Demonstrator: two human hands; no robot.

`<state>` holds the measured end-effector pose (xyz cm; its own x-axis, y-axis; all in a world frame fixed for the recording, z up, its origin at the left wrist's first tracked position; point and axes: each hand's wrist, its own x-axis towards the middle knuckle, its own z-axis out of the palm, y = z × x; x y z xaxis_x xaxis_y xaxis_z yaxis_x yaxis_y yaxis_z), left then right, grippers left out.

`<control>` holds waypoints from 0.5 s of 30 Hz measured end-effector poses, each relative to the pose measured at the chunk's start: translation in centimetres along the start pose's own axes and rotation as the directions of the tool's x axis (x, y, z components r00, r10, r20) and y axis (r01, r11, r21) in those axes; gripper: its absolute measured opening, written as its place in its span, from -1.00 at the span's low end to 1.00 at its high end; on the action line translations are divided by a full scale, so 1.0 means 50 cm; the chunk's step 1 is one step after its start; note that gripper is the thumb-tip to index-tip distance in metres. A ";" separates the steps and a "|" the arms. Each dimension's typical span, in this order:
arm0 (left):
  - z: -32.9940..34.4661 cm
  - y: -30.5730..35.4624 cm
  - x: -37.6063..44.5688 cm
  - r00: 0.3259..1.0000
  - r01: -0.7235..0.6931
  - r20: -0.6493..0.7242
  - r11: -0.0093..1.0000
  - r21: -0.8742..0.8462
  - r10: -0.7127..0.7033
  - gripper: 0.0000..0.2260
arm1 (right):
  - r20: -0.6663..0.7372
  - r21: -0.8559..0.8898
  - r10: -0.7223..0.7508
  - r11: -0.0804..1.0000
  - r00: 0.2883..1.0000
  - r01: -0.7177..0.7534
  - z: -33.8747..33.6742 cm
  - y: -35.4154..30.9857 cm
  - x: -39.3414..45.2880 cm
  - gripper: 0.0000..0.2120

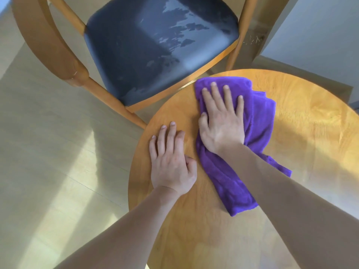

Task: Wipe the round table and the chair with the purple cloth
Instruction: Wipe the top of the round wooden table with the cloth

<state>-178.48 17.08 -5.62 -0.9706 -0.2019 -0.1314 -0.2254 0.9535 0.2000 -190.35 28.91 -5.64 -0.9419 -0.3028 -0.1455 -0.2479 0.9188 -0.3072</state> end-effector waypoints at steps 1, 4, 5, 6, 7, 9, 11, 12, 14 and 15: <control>0.000 0.000 0.000 1.000 -0.003 0.003 1.000 0.004 0.003 -0.43 | 0.042 -0.021 -0.095 0.995 0.995 0.095 -0.002 0.005 -0.014 -0.37; 0.000 -0.001 0.000 1.000 -0.003 0.016 1.000 0.022 0.003 -0.43 | 0.148 -0.006 -0.297 0.954 0.943 0.301 -0.013 0.046 -0.054 -0.38; 0.001 -0.001 0.000 1.000 -0.002 0.016 1.000 0.023 0.002 -0.43 | 0.168 0.010 -0.329 0.943 0.929 0.332 -0.017 0.063 -0.064 -0.39; 0.000 -0.001 0.000 1.000 -0.002 0.014 1.000 0.024 0.002 -0.42 | 0.177 0.021 -0.338 0.940 0.924 0.340 -0.023 0.080 -0.072 -0.40; 0.000 0.000 0.001 1.000 -0.005 0.013 1.000 0.026 0.004 -0.42 | 0.174 0.029 -0.326 0.945 0.929 0.326 -0.027 0.094 -0.076 -0.40; -0.001 0.000 0.002 1.000 -0.006 0.009 1.000 0.026 0.006 -0.42 | 0.135 0.046 -0.262 0.965 0.956 0.258 -0.030 0.104 -0.075 -0.41; 0.000 0.000 0.001 1.000 -0.007 0.003 1.000 0.021 0.007 -0.41 | 0.091 0.050 -0.188 0.982 0.978 0.184 -0.024 0.092 -0.072 -0.42; 0.000 0.000 0.000 1.000 -0.009 0.002 1.000 0.019 0.009 -0.41 | 0.071 0.038 -0.155 0.988 0.985 0.153 -0.019 0.084 -0.070 -0.42; -0.001 0.002 0.000 1.000 -0.013 0.004 1.000 0.018 0.012 -0.41 | 0.039 0.019 -0.099 0.995 0.994 0.098 -0.014 0.066 -0.061 -0.42; -0.002 0.003 0.001 1.000 -0.014 0.005 1.000 0.023 0.014 -0.41 | 0.027 0.022 -0.075 0.997 0.997 0.074 -0.013 0.056 -0.054 -0.42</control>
<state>-178.57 17.17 -5.52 -0.9731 -0.1877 -0.1339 -0.2101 0.9610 0.1798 -188.67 32.47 -5.49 -0.9143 -0.3773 -0.1474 -0.3120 0.8879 -0.3380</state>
